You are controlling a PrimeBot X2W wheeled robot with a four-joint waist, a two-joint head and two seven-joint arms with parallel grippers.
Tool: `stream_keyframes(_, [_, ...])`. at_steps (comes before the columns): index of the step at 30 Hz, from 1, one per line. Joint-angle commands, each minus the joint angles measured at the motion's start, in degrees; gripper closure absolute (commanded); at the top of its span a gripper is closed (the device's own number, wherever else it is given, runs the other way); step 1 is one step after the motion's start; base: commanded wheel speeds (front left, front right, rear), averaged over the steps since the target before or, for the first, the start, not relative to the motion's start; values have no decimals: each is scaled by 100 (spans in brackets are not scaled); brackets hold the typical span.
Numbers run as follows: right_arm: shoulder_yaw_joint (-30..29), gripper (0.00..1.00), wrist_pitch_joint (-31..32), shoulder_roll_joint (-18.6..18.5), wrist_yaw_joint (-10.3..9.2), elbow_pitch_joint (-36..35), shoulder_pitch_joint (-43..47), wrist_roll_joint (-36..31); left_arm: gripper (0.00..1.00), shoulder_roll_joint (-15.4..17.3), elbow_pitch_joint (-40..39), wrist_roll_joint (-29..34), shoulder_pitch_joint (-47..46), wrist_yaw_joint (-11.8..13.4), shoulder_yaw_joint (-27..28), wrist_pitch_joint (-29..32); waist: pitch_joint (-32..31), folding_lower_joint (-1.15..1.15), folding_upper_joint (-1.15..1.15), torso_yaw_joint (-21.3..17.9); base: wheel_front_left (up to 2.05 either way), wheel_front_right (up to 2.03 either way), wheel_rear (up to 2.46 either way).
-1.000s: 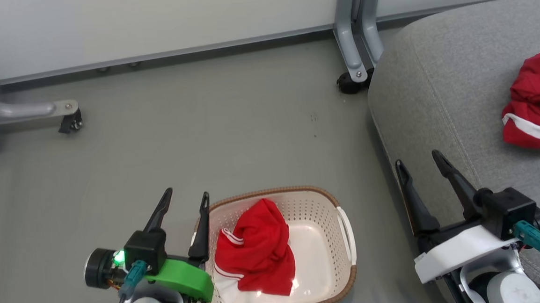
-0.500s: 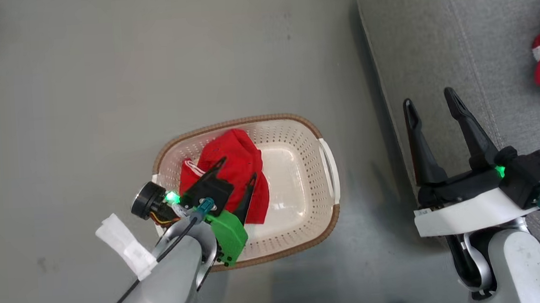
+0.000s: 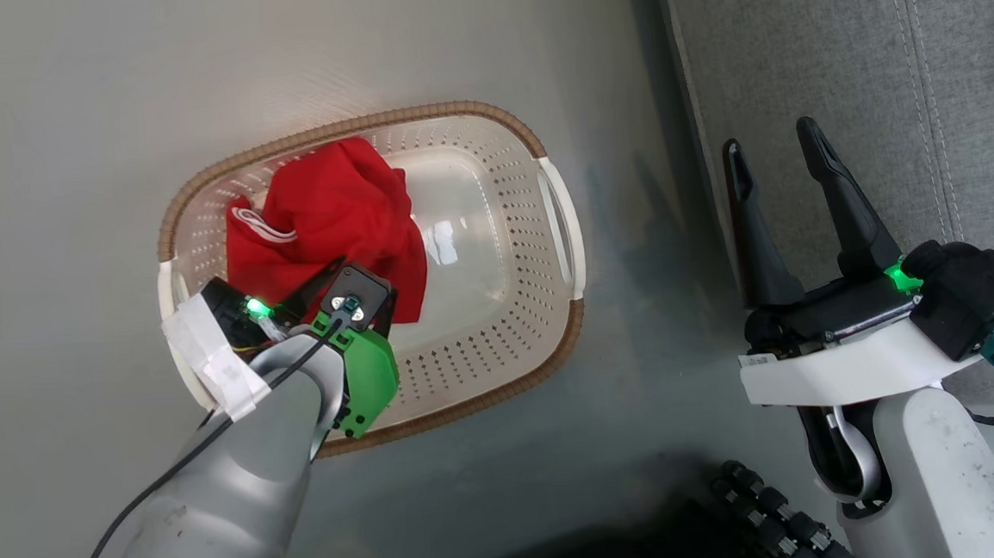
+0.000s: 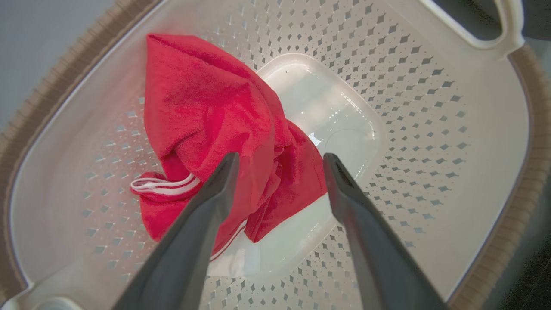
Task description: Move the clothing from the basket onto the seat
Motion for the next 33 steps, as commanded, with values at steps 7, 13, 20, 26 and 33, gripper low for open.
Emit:
stream_keyframes(7, [210, 0, -213, -1, 0, 216, -261, 255, 0, 335, 337, 88, -477, 210, -85, 292, 820, -1, 0, -582, 0, 0, 0])
stream_keyframes(13, [361, 0, -280, 0, 0, 353, -359, 399, 0, 532, 442, 22, -640, 399, -59, 560, 987, -1, 0, -709, 0, 0, 0])
stream_keyframes(20, [506, 0, -291, -1, 0, 371, -466, 534, 12, 667, 486, -38, -792, 551, -65, 772, 1146, -1, 0, -803, 0, 0, 0])
stream_keyframes(26, [524, 0, -293, -1, 0, 343, -528, 594, 100, 796, 493, -34, -848, 598, -129, 819, 1192, -1, 0, -857, 0, 0, 0])
stream_keyframes(33, [505, 0, -293, -1, 0, 352, -563, 584, 100, 878, 495, -129, -785, 433, -160, 371, 1099, -1, 0, -833, 0, 0, 0])
